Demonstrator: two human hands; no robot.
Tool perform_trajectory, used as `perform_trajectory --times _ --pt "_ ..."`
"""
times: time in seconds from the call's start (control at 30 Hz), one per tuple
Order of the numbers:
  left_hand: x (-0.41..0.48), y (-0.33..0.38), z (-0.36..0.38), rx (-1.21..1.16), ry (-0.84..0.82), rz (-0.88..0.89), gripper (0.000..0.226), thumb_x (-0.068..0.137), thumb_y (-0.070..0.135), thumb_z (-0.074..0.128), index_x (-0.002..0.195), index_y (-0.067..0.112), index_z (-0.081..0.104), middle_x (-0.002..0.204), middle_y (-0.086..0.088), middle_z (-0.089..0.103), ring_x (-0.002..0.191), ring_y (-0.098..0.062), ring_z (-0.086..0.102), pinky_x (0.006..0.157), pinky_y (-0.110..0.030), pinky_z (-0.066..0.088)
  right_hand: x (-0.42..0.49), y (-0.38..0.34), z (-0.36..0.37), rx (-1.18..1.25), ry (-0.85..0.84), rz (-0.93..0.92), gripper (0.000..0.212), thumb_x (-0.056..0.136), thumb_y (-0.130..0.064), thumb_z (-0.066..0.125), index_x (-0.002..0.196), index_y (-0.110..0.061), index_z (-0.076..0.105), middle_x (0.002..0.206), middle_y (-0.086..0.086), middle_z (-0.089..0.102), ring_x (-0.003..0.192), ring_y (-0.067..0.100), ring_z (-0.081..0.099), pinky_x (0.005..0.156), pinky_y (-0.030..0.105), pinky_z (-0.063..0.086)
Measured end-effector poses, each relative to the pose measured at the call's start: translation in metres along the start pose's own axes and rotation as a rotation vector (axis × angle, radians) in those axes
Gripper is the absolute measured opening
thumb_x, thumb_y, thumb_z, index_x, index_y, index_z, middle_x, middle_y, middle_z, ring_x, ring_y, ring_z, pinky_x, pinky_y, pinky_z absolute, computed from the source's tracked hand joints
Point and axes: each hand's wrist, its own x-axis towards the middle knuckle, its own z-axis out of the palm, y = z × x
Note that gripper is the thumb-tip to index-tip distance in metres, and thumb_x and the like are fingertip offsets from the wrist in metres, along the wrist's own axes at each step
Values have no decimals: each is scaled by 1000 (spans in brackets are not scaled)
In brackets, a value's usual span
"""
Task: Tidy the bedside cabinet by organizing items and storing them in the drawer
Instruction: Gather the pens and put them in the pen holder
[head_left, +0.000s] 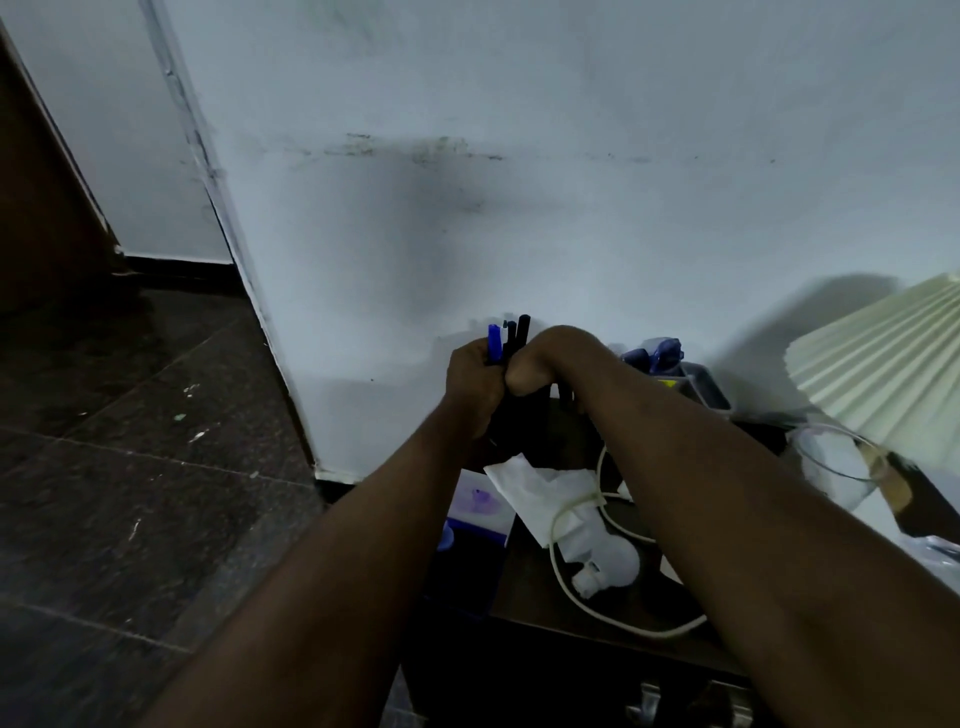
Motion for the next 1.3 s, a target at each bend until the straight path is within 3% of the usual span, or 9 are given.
perform_trajectory --times 0.17,0.3,0.43,0.57,0.77,0.87,0.97,1.17,1.3 --pt "2 5 3 73 27 -4 24 88 -5 68 109 5 73 100 -17 75 94 -34 74 86 -52 62 -1 13 1 13 10 -57 32 90 -23 61 120 -13 64 119 15 61 100 30 67 80 44 64" --pt "-1 11 2 87 -50 51 48 79 -6 78 123 11 72 106 -9 76 94 -25 75 80 -38 65 -16 21 -9 31 73 -145 13 93 -29 68 104 -22 69 103 2 58 90 21 61 61 31 57" --pt "-3 13 2 153 -98 47 25 88 -1 74 108 13 74 101 -10 76 82 -18 73 60 -18 58 -26 25 -14 51 83 -188 21 92 -24 68 111 -15 74 99 3 59 88 19 58 74 35 57" --pt "-5 19 -7 97 -151 10 44 89 -5 70 129 12 68 105 -3 73 89 -14 71 60 -15 56 -29 27 -9 89 134 -235 19 94 -18 65 110 -10 74 102 7 62 90 22 58 80 40 58" --pt "-6 35 -12 -42 -140 -93 40 97 1 53 136 4 63 133 -17 65 123 -31 60 106 -43 51 -24 28 4 123 188 -273 8 97 -15 62 100 -14 69 96 8 61 78 19 55 68 34 50" --pt "-10 38 -9 -153 -141 -143 40 100 8 52 139 6 62 128 -13 65 107 -23 61 89 -32 52 -22 26 9 196 155 -277 23 97 -12 58 115 -11 72 114 11 68 98 25 64 81 41 56" --pt "-11 37 -8 -211 -153 -208 37 98 17 56 133 13 67 116 -8 67 104 -23 61 97 -40 50 -21 32 10 208 150 -287 36 93 -8 57 124 -15 72 122 9 68 111 28 65 88 44 60" --pt "-2 37 -6 -82 -135 -124 40 92 0 65 130 11 69 120 -10 72 104 -23 69 78 -31 55 -18 46 14 212 287 -327 31 93 -2 54 111 -9 79 100 13 71 78 18 59 60 18 42" --pt "1 35 -2 -26 -120 -106 43 92 -2 64 132 12 68 132 -13 66 108 -25 67 72 -26 55 -19 53 16 274 439 -352 34 91 -3 53 100 -16 83 97 6 74 84 20 61 66 25 43"
